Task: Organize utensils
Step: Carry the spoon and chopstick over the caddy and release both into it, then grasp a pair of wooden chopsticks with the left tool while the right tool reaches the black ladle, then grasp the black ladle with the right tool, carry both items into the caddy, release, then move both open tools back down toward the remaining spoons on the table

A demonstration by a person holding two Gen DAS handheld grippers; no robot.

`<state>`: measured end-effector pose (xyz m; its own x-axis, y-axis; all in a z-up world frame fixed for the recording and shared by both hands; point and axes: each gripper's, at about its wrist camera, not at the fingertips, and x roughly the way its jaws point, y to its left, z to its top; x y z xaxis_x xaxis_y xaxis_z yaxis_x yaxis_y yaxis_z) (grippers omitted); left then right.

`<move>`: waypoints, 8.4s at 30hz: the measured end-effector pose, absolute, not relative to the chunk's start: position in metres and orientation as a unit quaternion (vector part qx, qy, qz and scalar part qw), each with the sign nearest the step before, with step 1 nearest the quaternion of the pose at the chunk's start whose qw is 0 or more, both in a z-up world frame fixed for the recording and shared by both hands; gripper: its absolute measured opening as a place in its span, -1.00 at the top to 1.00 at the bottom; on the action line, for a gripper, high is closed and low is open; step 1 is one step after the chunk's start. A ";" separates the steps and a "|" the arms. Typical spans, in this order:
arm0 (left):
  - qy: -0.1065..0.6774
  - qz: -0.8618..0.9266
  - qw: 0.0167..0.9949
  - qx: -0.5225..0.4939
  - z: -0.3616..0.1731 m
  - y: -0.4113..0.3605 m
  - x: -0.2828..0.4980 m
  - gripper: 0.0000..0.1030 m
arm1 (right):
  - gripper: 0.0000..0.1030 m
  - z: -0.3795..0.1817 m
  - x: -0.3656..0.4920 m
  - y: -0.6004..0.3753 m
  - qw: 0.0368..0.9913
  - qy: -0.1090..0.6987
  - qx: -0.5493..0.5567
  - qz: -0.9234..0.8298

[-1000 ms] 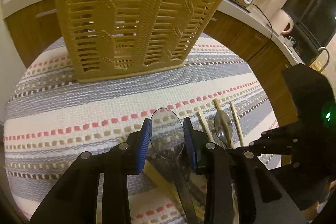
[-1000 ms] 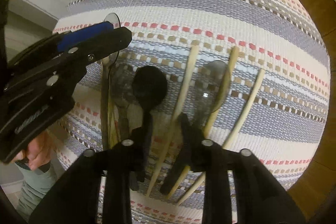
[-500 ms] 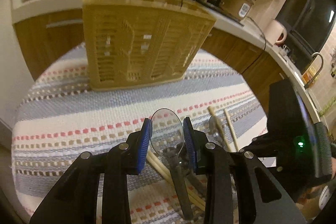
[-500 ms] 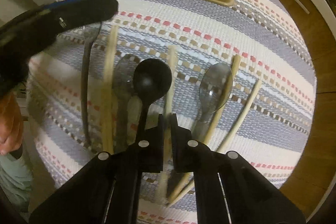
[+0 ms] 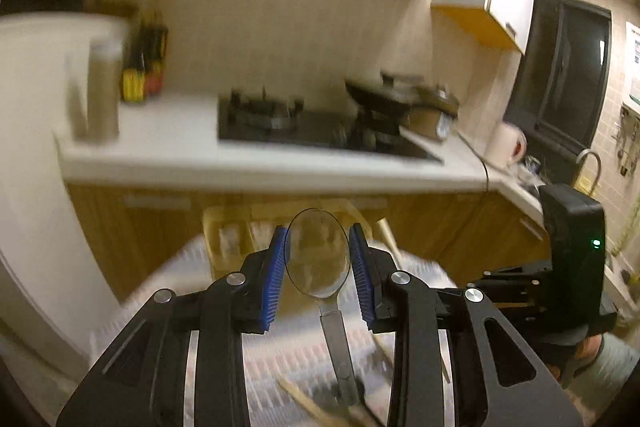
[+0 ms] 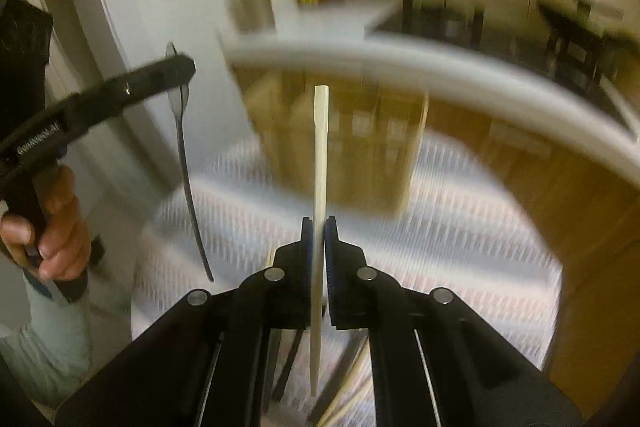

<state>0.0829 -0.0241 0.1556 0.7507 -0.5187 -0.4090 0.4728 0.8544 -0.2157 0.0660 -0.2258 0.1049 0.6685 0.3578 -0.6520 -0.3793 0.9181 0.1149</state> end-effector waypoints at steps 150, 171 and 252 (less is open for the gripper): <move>0.544 -0.223 0.799 0.130 -0.067 -0.112 0.102 0.80 | 0.33 -0.045 0.046 -0.191 0.812 0.543 -0.092 0.193; 0.297 -0.273 0.914 -0.046 0.064 -0.040 0.042 0.82 | 0.33 0.083 -0.003 -0.236 0.924 0.304 -0.033 0.231; 0.491 -0.245 0.835 0.017 -0.037 -0.083 0.049 0.16 | 0.18 -0.047 0.089 -0.286 0.789 0.589 0.081 0.156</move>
